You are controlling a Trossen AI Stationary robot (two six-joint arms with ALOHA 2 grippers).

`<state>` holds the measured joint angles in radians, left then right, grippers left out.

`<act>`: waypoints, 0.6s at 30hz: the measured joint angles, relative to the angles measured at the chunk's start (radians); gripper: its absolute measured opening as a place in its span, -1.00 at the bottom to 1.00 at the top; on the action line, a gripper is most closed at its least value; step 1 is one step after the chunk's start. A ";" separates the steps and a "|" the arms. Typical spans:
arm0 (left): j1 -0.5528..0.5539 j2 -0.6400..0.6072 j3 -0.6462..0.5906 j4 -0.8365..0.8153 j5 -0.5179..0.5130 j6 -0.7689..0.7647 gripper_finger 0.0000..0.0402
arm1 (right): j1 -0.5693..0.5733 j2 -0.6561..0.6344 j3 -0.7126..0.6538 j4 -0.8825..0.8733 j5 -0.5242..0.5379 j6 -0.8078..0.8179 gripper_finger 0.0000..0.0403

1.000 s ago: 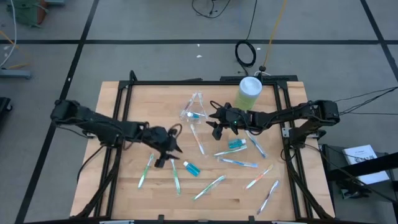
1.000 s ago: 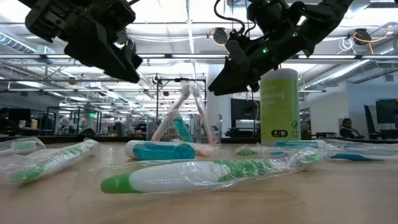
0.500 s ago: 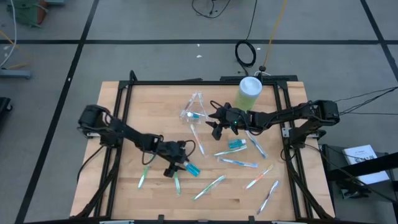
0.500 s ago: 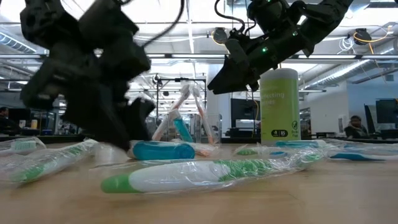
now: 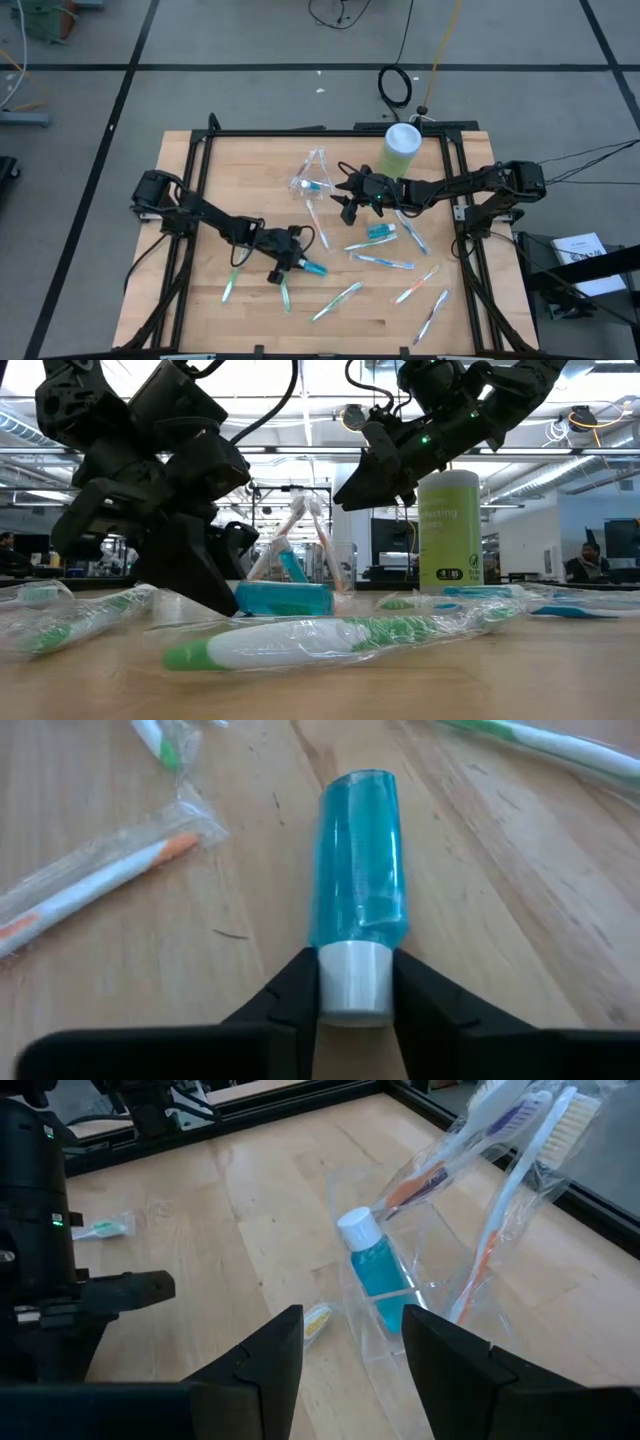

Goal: Pick & Place toothbrushing station
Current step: Put the blue mouthwash into the transparent organizer

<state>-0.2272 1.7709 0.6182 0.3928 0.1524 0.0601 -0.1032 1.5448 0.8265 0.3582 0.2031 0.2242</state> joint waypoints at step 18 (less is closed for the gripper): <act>-0.031 -0.360 0.214 -0.686 -0.553 0.420 -0.51 | -0.002 -0.035 0.000 -0.118 -0.022 -0.018 -0.17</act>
<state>-0.2577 1.4107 0.8321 -0.2932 -0.4011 0.4797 -0.1056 1.5095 0.8266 0.2405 0.1812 0.2059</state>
